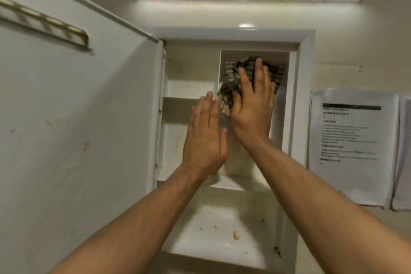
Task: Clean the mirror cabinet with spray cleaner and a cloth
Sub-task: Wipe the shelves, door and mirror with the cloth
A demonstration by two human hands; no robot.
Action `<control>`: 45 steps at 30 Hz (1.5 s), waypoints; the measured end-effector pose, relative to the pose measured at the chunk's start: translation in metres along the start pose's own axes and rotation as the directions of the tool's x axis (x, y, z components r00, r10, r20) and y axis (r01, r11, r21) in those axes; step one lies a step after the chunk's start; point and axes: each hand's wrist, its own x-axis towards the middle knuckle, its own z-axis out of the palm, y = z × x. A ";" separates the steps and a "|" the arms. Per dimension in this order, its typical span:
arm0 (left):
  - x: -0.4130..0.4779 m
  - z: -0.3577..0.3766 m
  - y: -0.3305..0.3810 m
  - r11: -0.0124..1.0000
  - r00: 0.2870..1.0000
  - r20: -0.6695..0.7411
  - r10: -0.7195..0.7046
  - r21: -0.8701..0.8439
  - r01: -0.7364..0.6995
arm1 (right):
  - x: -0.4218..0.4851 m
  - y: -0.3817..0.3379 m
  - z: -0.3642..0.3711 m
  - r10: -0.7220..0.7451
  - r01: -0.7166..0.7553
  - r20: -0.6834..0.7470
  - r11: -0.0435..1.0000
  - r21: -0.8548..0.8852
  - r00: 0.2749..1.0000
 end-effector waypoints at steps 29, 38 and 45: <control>0.042 -0.005 -0.004 0.997 1.000 0.002 0.029 0.069 -0.029 | 0.012 0.009 0.059 0.433 -0.389 0.050 0.851 -0.353 0.900; 0.045 -0.014 0.001 0.998 1.000 0.027 0.001 0.059 -0.003 | -0.001 0.024 0.057 0.381 -0.323 0.121 0.885 -0.335 0.917; 0.048 -0.014 -0.002 0.996 1.000 0.005 0.010 0.094 -0.011 | -0.020 0.048 0.038 -0.038 0.251 0.490 0.891 -0.377 0.871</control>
